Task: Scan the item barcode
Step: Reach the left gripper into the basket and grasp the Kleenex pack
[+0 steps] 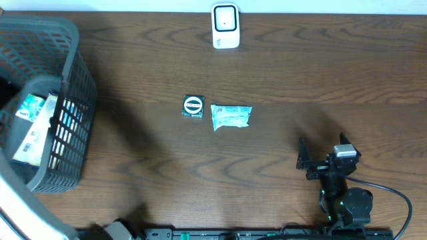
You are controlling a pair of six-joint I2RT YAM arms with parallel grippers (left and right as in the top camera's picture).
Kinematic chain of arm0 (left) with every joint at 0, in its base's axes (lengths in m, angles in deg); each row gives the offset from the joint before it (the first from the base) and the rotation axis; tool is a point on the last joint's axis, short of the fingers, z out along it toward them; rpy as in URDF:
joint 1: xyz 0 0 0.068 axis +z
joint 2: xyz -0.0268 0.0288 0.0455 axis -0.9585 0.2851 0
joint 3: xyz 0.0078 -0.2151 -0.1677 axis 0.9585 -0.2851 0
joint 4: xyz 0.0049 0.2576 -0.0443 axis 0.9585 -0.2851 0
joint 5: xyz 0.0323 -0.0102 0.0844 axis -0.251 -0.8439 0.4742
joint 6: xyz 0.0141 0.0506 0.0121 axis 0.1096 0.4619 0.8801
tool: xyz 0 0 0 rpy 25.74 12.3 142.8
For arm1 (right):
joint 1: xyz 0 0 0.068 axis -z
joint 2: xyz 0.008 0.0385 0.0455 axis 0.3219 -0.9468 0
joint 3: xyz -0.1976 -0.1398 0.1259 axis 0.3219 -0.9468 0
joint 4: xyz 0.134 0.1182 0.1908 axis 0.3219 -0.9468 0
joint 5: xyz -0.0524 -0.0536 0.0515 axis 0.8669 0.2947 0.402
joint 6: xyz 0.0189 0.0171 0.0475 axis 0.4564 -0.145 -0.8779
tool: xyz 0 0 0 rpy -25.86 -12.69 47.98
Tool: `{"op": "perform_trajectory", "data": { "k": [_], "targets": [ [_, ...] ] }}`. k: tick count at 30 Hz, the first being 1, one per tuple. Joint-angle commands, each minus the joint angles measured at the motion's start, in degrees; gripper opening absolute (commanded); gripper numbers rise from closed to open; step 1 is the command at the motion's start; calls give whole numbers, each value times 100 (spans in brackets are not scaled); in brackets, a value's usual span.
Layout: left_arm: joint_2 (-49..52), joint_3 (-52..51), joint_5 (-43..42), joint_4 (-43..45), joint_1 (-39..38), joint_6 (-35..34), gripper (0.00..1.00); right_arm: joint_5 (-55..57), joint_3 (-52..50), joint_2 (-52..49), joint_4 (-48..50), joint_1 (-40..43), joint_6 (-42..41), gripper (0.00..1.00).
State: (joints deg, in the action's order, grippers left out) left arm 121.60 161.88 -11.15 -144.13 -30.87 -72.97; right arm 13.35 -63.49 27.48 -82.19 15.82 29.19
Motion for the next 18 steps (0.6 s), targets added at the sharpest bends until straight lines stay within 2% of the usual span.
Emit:
{"op": "perform_trajectory", "data": {
  "k": [1,5,10,14,18],
  "targets": [
    [396,-61,-647,-144,317,479,99,-20,-7,24,-22,-46,24,99],
    [817,-66,-726,-385,376,1062,99,-22,-7,24,-22,-46,24,99],
    [1327,-66,-1386,-487,376,1661,99,-22,-7,24,-22,-46,22,99],
    [1823,-66,-1486,-713,369,1895,99,-22,-7,24,-22,-46,24,99],
    [2247,-66,-2267,-1051,365,2612,99,-22,-7,24,-22,-46,22,99]
  ]
}}
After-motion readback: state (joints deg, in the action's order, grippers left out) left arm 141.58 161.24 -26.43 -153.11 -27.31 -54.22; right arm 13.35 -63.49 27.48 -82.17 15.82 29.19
